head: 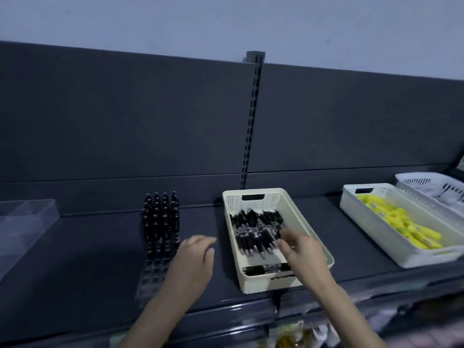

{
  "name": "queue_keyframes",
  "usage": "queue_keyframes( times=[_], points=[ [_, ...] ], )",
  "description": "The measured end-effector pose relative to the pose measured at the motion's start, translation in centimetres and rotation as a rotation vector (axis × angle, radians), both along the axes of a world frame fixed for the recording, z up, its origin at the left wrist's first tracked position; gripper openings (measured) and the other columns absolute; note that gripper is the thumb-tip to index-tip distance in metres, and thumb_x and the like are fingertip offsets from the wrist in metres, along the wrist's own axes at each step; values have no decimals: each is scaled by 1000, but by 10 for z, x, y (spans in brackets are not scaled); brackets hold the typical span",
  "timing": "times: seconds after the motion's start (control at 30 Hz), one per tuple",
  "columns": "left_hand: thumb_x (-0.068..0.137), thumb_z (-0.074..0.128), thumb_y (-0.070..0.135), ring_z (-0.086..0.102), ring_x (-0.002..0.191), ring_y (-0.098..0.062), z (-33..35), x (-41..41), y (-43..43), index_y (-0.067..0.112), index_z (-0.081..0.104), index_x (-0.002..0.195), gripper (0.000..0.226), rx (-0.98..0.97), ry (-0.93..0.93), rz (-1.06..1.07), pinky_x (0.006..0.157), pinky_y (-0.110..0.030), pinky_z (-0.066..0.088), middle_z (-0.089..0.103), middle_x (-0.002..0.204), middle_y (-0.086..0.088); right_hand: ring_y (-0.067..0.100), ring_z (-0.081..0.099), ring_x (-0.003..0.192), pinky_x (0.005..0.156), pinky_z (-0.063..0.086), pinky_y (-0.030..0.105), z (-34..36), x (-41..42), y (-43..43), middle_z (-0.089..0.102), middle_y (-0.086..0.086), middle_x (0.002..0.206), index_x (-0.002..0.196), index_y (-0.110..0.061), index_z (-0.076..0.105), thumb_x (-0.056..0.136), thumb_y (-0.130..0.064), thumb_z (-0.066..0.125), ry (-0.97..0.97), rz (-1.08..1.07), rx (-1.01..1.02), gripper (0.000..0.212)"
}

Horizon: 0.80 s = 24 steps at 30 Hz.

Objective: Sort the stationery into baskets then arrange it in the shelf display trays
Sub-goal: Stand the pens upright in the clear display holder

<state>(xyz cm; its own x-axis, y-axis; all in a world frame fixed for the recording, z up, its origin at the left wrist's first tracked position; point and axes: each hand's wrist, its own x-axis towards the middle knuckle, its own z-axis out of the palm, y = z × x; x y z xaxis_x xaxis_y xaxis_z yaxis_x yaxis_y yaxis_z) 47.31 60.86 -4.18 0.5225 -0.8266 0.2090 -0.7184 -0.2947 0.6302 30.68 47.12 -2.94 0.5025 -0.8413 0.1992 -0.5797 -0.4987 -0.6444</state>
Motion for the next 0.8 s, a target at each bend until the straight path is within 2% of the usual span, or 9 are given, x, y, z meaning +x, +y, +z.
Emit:
queue_keyframes(
  times=[0.07,0.17,0.23,0.3,0.37,0.5,0.57,0.7,0.8],
  points=[
    [96,42,8,48,122,-13,10,-27,-27,10,54,128,35,-48,142,22,95,-12,30,54,131,-2,23,62,101,81,45,27,-1,-22,-21,69,9,105,114,-9,62,91,-17,54,64,38,34,26],
    [95,45,9,46,123,-11,22,-56,-61,9,44,137,42,-100,551,64,92,-17,32,48,138,-3,25,59,108,86,45,28,2,-36,-43,63,13,115,123,-5,54,94,-18,51,137,141,98,32],
    [95,46,11,50,104,-6,25,-64,-82,9,35,142,48,-100,675,88,82,-18,36,47,132,-2,25,57,110,84,44,28,5,-33,-52,60,14,121,127,-6,49,94,-19,50,171,220,155,35],
    [95,47,12,45,88,-7,25,-61,-106,9,33,142,49,-57,675,148,74,-21,37,46,121,0,24,56,109,76,39,23,5,-24,-60,60,12,120,127,-10,47,95,-22,49,218,282,205,35],
    [95,45,14,42,94,-15,20,-49,-132,7,34,139,46,75,585,218,72,-24,37,46,121,-4,24,56,107,77,41,25,1,-11,-69,60,12,118,123,-9,49,94,-24,49,277,301,236,32],
    [90,44,18,53,108,-29,-8,-22,-169,4,42,123,35,400,375,296,80,-29,42,53,124,-16,26,55,112,88,43,27,-11,11,-89,55,12,124,124,-9,47,94,-24,50,389,296,309,34],
    [91,45,21,51,115,-32,-23,-18,-182,3,38,126,40,494,296,284,85,-32,44,53,126,-18,26,53,116,91,41,26,-17,21,-97,52,12,128,123,-8,48,94,-23,49,447,278,306,33],
    [85,54,27,50,114,-31,-54,-12,-199,5,30,131,56,493,223,327,88,-37,47,52,124,-19,30,47,120,97,40,32,-26,46,-110,47,15,131,119,-6,51,94,-21,46,553,210,232,31],
    [76,64,22,58,101,-28,-55,-8,-199,5,35,120,55,358,424,372,76,-31,50,56,114,-16,35,40,125,101,39,37,-32,66,-111,38,17,136,132,-2,42,93,-20,45,660,170,197,43]
  ],
)
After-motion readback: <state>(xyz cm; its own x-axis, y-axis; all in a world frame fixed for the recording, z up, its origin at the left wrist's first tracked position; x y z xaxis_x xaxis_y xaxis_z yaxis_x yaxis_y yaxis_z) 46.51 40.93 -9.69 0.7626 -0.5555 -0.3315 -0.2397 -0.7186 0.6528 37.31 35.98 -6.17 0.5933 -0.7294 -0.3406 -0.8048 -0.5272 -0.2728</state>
